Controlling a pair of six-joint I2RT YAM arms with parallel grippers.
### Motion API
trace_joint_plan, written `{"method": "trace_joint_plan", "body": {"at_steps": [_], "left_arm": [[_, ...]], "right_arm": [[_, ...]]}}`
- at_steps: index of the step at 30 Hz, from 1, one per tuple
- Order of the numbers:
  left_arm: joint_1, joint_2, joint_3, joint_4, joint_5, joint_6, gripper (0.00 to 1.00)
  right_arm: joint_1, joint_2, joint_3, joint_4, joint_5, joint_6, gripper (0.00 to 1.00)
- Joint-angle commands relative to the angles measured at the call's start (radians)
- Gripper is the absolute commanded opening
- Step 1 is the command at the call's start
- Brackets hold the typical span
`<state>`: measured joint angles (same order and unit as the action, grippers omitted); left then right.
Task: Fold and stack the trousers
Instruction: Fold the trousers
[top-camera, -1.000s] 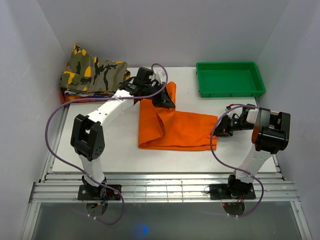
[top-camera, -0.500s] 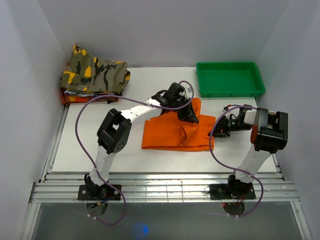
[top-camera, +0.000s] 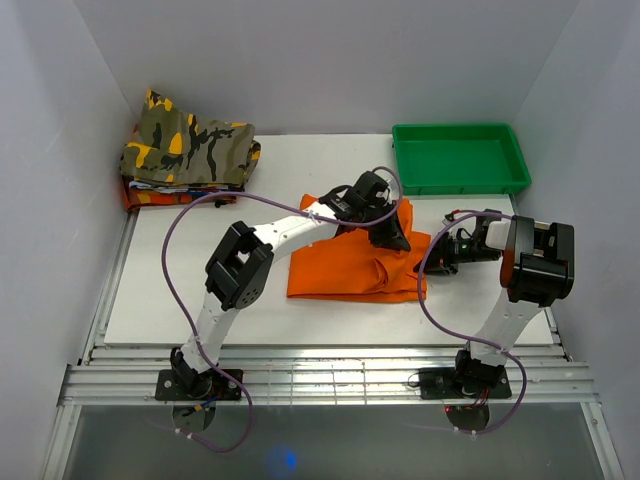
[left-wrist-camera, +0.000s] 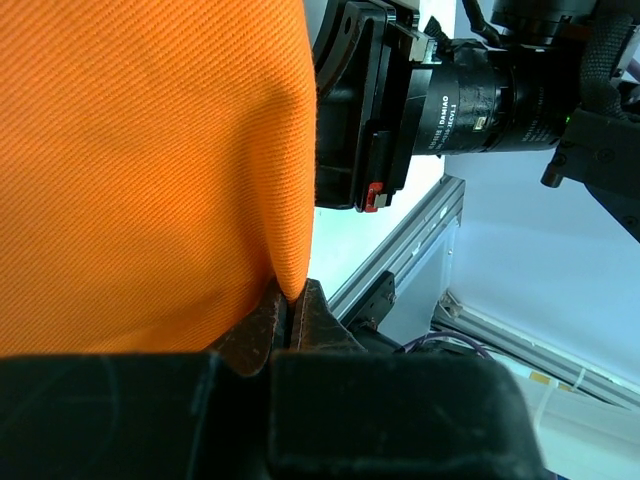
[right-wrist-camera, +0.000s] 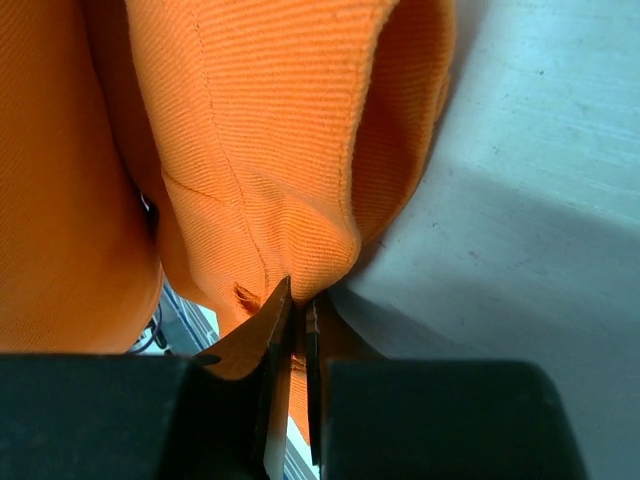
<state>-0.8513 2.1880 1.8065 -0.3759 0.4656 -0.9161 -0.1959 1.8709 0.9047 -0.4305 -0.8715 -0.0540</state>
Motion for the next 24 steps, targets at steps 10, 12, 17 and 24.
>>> {"method": "trace_joint_plan", "body": {"at_steps": [10, 12, 17, 24], "left_arm": [[-0.031, 0.001, 0.151, -0.024, -0.03, -0.015, 0.0], [-0.032, 0.012, 0.162, -0.024, -0.025, -0.029, 0.0], [-0.037, 0.061, 0.159, 0.005, -0.012, -0.056, 0.0], [-0.046, 0.121, 0.166, 0.084, 0.015, -0.086, 0.0]], "right_arm": [[0.026, -0.019, -0.043, 0.039, 0.085, -0.006, 0.08], [0.029, -0.019, -0.044, 0.044, 0.083, -0.003, 0.08], [0.029, -0.022, -0.041, 0.041, 0.08, -0.001, 0.08], [0.035, -0.032, -0.041, 0.036, 0.075, -0.003, 0.08]]}}
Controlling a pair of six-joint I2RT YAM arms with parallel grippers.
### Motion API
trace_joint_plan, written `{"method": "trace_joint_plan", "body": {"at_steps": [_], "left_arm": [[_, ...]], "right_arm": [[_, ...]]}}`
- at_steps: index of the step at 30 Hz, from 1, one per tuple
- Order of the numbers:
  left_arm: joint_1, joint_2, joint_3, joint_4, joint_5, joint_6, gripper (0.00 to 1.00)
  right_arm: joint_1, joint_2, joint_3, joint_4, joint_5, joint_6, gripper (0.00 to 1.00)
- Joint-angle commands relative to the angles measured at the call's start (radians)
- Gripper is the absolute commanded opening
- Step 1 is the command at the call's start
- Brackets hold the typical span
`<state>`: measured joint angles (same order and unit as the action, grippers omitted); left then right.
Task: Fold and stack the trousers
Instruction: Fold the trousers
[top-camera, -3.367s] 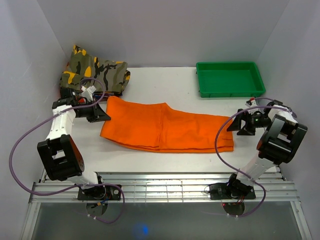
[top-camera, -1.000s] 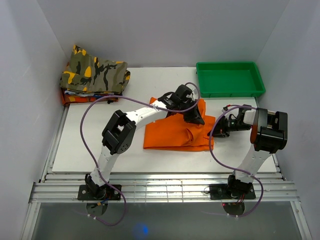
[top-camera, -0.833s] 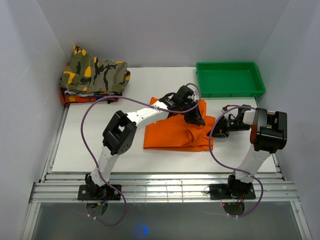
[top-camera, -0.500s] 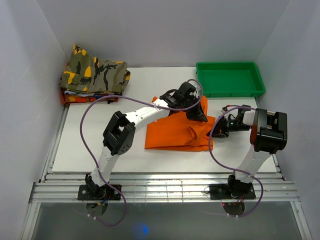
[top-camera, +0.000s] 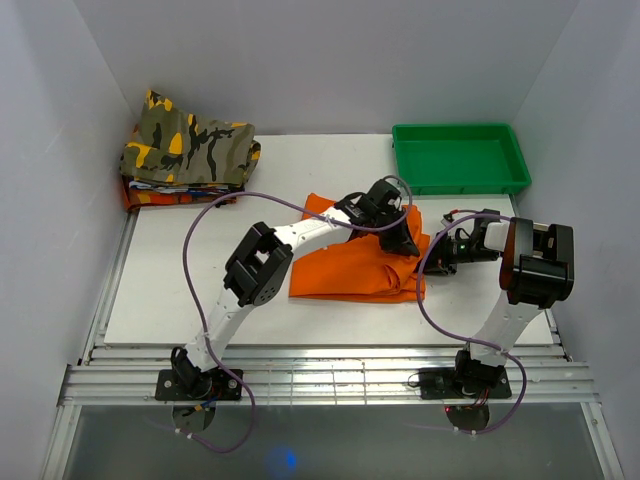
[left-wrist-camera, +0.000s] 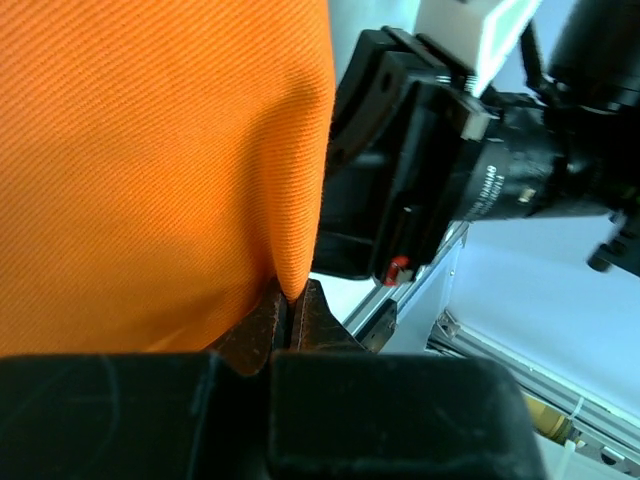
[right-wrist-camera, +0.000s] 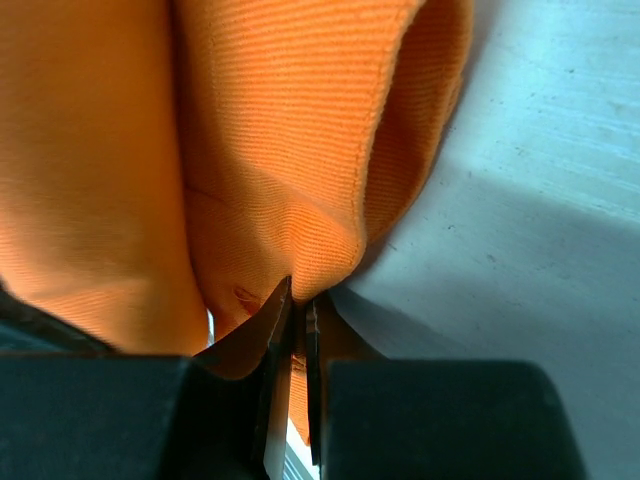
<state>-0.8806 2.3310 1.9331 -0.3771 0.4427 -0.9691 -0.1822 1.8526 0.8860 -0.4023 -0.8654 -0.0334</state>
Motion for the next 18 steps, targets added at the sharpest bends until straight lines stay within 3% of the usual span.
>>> {"method": "trace_joint_plan", "body": {"at_steps": [1, 4, 6, 7, 10, 13, 16, 18], "left_arm": [[-0.017, -0.018, 0.037, 0.093, 0.039, -0.033, 0.03], [-0.014, -0.009, 0.023, 0.125, 0.059, -0.036, 0.25], [-0.012, -0.018, 0.007, 0.141, 0.082, -0.026, 0.37], [-0.011, -0.036, 0.001, 0.138, 0.083, -0.017, 0.53], [0.006, -0.09, -0.052, 0.133, 0.088, 0.03, 0.64], [0.048, -0.182, -0.124, 0.116, 0.082, 0.087, 0.67], [0.117, -0.294, -0.225, 0.093, 0.085, 0.144, 0.71], [0.181, -0.382, -0.278, 0.084, 0.096, 0.234, 0.8]], "right_arm": [[0.021, -0.015, -0.021, 0.002, 0.068, -0.031, 0.08], [0.023, -0.023, -0.004, -0.026, 0.091, -0.057, 0.11], [0.023, -0.036, 0.02, -0.058, 0.117, -0.072, 0.23], [0.021, -0.044, 0.031, -0.07, 0.13, -0.077, 0.25], [0.007, -0.076, 0.074, -0.133, 0.212, -0.105, 0.29], [-0.031, -0.102, 0.14, -0.219, 0.253, -0.169, 0.3], [-0.083, -0.116, 0.201, -0.311, 0.318, -0.262, 0.39], [-0.117, -0.125, 0.272, -0.355, 0.344, -0.345, 0.5]]}}
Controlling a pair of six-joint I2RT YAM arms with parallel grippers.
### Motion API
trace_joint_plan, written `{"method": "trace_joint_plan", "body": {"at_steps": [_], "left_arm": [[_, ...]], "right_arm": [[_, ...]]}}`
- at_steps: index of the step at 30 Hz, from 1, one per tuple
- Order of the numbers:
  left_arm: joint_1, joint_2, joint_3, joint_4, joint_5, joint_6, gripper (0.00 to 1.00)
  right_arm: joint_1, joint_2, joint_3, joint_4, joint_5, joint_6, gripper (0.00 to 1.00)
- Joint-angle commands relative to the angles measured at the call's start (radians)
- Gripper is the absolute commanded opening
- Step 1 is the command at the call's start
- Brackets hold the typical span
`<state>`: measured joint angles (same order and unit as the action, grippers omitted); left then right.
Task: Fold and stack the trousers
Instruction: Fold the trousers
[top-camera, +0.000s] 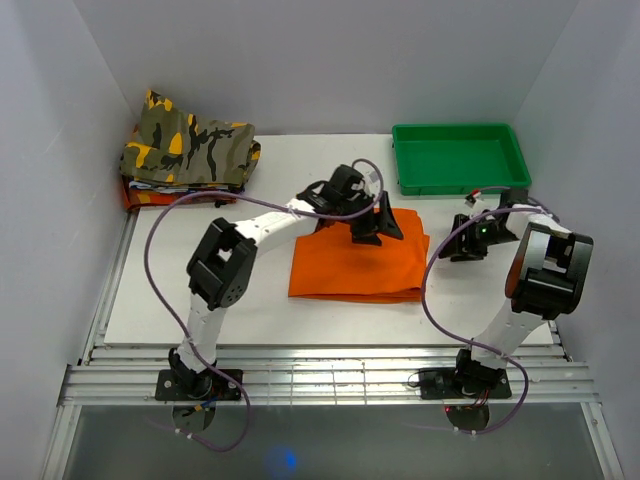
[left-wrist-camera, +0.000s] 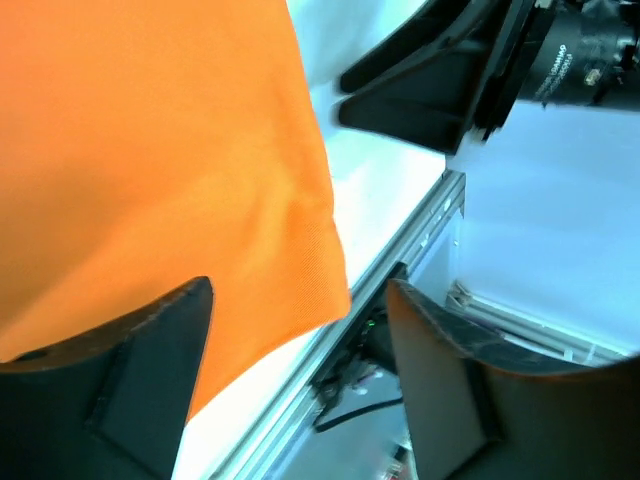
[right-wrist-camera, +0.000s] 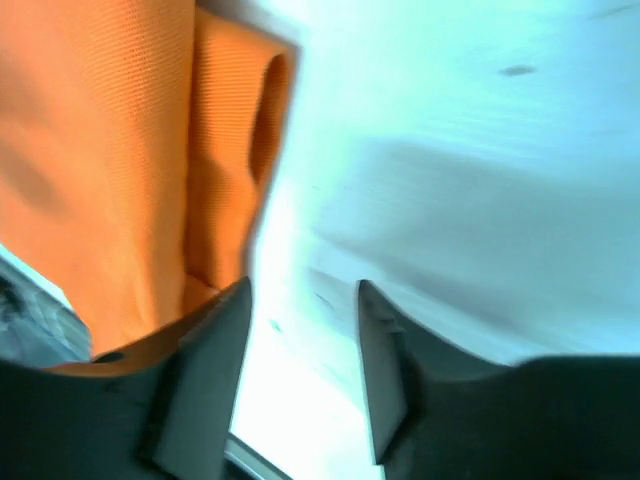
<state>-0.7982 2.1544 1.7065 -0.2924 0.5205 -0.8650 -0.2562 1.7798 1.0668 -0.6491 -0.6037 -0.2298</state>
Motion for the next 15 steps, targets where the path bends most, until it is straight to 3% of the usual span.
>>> {"method": "trace_joint_plan", "body": {"at_steps": [1, 2, 3, 6, 7, 9, 10, 13, 15], "left_arm": [[0.138, -0.24, -0.115, 0.01, 0.035, 0.17, 0.82], [0.157, -0.273, -0.152, 0.022, 0.048, 0.213, 0.84], [0.175, -0.344, -0.191, 0.038, 0.068, 0.251, 0.97], [0.249, -0.433, -0.349, 0.079, 0.179, 0.337, 0.98], [0.29, -0.486, -0.402, 0.163, 0.316, 0.33, 0.98], [0.321, -0.537, -0.589, 0.305, 0.413, 0.249, 0.98], [0.332, -0.576, -0.651, 0.464, 0.449, 0.2, 0.92], [0.332, -0.567, -0.781, 0.553, 0.493, 0.101, 0.77], [0.336, -0.539, -0.829, 0.568, 0.492, 0.074, 0.72]], "right_arm": [[-0.051, -0.059, 0.116, -0.15, 0.064, -0.176, 0.54], [-0.052, -0.066, 0.163, -0.176, 0.038, -0.206, 0.64], [-0.048, -0.078, 0.186, -0.208, -0.005, -0.233, 0.69], [0.033, -0.082, 0.268, -0.323, -0.142, -0.276, 0.93], [0.067, -0.08, 0.275, -0.357, -0.177, -0.289, 0.97], [0.15, -0.104, 0.244, -0.359, -0.214, -0.293, 0.98], [0.175, -0.111, 0.223, -0.353, -0.246, -0.293, 0.98], [0.248, -0.103, 0.159, -0.374, -0.292, -0.319, 1.0], [0.256, -0.08, 0.122, -0.4, -0.301, -0.348, 0.96]]}}
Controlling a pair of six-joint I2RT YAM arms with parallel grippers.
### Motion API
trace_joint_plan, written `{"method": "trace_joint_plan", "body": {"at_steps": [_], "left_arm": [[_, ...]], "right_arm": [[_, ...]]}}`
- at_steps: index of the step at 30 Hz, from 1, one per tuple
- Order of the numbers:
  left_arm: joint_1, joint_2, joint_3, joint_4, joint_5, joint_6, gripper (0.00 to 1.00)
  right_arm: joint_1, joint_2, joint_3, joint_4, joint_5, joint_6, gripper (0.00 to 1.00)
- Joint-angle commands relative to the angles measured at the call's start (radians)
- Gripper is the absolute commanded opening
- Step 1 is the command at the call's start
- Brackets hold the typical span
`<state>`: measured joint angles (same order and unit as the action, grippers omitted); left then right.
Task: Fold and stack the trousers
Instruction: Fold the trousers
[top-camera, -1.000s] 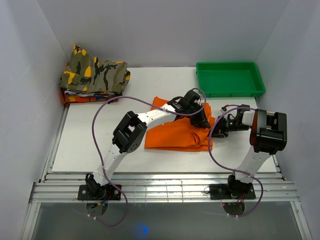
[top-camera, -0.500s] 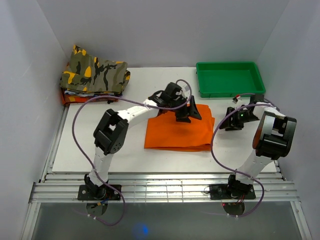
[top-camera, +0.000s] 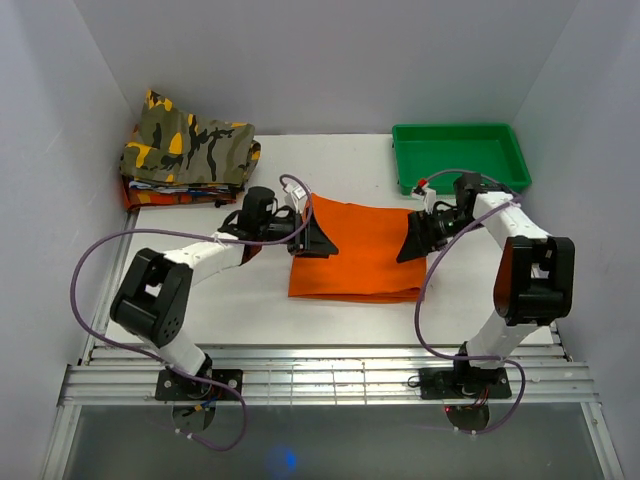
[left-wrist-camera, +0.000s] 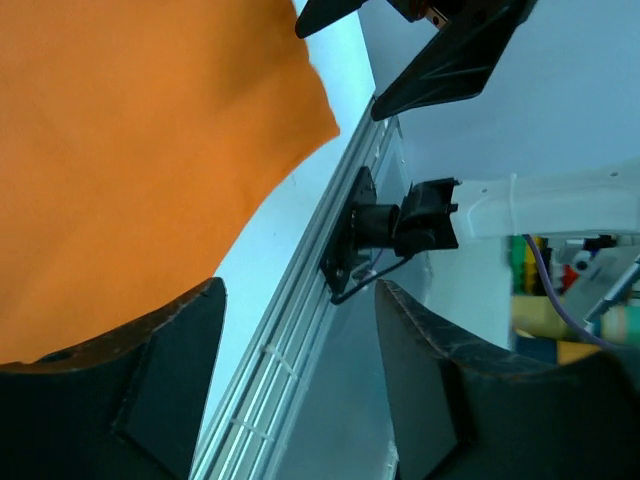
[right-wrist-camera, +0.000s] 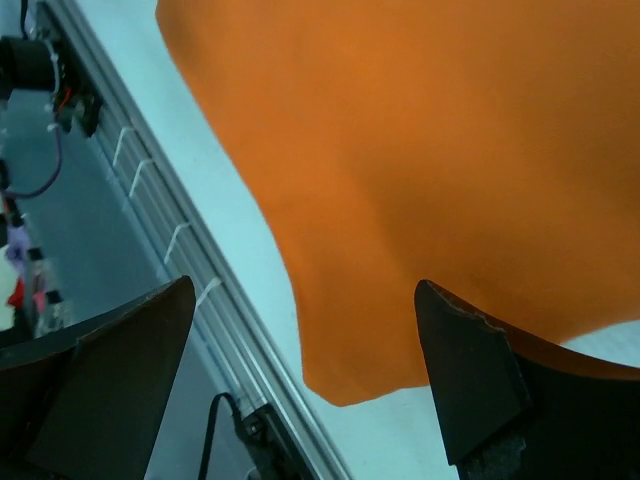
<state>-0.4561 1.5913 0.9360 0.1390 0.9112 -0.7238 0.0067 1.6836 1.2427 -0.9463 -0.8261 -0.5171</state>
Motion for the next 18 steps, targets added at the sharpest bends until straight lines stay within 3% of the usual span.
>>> {"method": "trace_joint_plan", "body": {"at_steps": [1, 6, 12, 18], "left_arm": [[-0.004, 0.039, -0.077, 0.18, 0.104, -0.081, 0.7], [0.014, 0.176, -0.144, 0.272, 0.057, -0.138, 0.66], [0.066, 0.297, -0.158, 0.272, -0.003, -0.144, 0.63], [0.123, 0.266, -0.134, 0.169, -0.04, -0.057, 0.64]], "right_arm": [[-0.007, 0.025, -0.099, -0.105, -0.074, -0.07, 0.95], [-0.013, 0.122, -0.222, -0.028, 0.01, -0.061, 0.89], [-0.025, 0.252, -0.236, 0.075, 0.041, 0.017, 0.8], [-0.027, 0.193, -0.192, 0.1, 0.085, 0.066, 0.71]]}}
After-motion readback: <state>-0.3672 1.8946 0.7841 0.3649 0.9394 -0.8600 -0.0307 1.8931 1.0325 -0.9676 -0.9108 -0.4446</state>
